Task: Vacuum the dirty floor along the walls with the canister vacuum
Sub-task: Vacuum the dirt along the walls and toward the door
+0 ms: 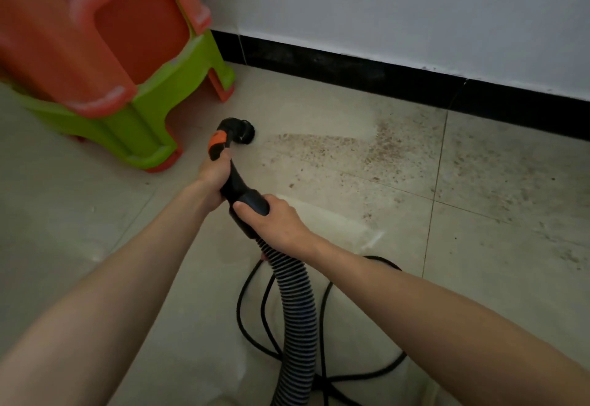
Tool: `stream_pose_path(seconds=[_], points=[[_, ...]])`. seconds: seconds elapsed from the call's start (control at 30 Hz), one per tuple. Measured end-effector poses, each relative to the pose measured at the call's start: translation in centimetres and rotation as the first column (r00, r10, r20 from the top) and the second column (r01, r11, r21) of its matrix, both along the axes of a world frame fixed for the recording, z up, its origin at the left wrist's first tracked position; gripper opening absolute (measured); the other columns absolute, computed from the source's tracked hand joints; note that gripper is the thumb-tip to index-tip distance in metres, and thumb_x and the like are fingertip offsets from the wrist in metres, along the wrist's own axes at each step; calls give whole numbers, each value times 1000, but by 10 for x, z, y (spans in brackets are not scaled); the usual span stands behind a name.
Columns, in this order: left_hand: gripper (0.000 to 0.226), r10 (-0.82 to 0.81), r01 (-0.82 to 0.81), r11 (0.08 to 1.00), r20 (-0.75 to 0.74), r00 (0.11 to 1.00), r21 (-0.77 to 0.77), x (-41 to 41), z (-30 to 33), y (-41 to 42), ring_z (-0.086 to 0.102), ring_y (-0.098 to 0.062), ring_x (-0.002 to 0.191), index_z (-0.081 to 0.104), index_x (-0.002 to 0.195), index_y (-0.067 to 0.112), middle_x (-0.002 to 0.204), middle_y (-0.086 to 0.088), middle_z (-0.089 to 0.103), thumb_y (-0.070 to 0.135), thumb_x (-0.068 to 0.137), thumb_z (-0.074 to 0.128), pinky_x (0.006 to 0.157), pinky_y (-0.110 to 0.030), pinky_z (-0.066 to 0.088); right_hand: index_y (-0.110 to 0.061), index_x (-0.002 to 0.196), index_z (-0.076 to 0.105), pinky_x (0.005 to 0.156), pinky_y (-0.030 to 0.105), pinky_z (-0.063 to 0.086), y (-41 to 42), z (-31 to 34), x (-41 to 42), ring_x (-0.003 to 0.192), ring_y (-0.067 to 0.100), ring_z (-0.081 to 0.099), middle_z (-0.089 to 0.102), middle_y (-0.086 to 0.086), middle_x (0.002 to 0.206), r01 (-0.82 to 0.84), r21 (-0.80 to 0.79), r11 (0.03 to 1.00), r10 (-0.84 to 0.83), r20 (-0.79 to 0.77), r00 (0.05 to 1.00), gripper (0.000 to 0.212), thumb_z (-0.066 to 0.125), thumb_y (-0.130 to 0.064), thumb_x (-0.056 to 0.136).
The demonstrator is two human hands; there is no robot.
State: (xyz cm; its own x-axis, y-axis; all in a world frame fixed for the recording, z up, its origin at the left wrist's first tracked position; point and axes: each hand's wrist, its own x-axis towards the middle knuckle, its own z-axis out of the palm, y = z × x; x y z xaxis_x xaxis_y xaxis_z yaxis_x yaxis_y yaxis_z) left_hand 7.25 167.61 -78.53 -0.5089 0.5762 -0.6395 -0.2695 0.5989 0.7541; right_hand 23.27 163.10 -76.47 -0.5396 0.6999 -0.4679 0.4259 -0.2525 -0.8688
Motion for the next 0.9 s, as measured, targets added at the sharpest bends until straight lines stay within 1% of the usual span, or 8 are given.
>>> stream_pose_path(seconds=[0.07, 0.13, 0.33, 0.47, 0.57, 0.7, 0.83, 0.9], points=[[51, 23, -23, 1000, -9, 1000, 0, 3, -6, -5, 50, -19, 65, 42, 131, 3, 78, -5, 49, 40, 97, 45, 68, -34, 45, -13, 104, 52, 47, 33, 56, -9, -1, 5, 51, 20, 60, 60, 4, 81, 28, -18, 999, -28, -11, 1000, 38, 60, -48, 91], [44, 21, -21, 1000, -45, 999, 8, 13, -7, -9, 51, -21, 66, 45, 124, 1, 78, -7, 50, 36, 97, 45, 73, -36, 46, -16, 97, 52, 54, 39, 58, -17, -3, 11, 53, 19, 60, 59, 2, 78, 50, 5, 999, -50, -6, 999, 33, 61, -47, 90], [49, -47, 47, 999, 12, 999, 6, 32, -6, -6, 51, -19, 66, 42, 129, 1, 80, -7, 51, 37, 97, 46, 69, -34, 47, -23, 88, 51, 58, 45, 60, -23, -3, 24, 60, 19, 63, 60, 0, 77, 132, 51, 990, -132, -1, 991, 27, 63, -47, 88], [47, -113, 112, 994, 52, 992, 6, 48, -3, -3, 51, -19, 66, 43, 129, 1, 78, -7, 50, 35, 97, 46, 65, -34, 47, -25, 91, 52, 63, 49, 59, -24, -4, 36, 68, 23, 65, 63, 2, 82, 157, 75, 985, -159, 31, 987, 28, 64, -50, 85], [49, -147, 146, 989, 72, 987, 19, 57, -6, 1, 52, -20, 67, 43, 129, -1, 77, -7, 51, 36, 97, 47, 69, -35, 48, -25, 91, 53, 62, 48, 59, -25, -4, 44, 61, 19, 62, 62, 1, 78, 188, 78, 979, -191, 37, 981, 28, 64, -50, 85], [46, -209, 208, 978, 79, 975, 24, 73, -5, 4, 51, -19, 66, 44, 126, 0, 77, -7, 50, 35, 97, 46, 68, -34, 48, -22, 99, 55, 61, 46, 60, -28, -2, 56, 57, 16, 60, 63, 1, 77, 221, 88, 971, -226, 49, 973, 32, 62, -50, 86], [46, -262, 261, 965, 95, 960, 21, 90, -2, 10, 52, -20, 68, 44, 125, 0, 80, -7, 51, 37, 97, 46, 70, -34, 49, -20, 102, 55, 57, 36, 58, -27, 0, 67, 58, 14, 60, 63, -1, 79, 256, 102, 961, -264, 73, 962, 34, 61, -49, 87], [45, -285, 283, 958, 91, 954, 31, 99, -1, 14, 52, -20, 69, 45, 125, 0, 79, -7, 52, 36, 97, 46, 73, -35, 49, -19, 101, 56, 49, 30, 56, -27, 0, 73, 55, 13, 59, 62, 0, 78, 297, 93, 950, -303, 65, 951, 33, 62, -48, 88]])
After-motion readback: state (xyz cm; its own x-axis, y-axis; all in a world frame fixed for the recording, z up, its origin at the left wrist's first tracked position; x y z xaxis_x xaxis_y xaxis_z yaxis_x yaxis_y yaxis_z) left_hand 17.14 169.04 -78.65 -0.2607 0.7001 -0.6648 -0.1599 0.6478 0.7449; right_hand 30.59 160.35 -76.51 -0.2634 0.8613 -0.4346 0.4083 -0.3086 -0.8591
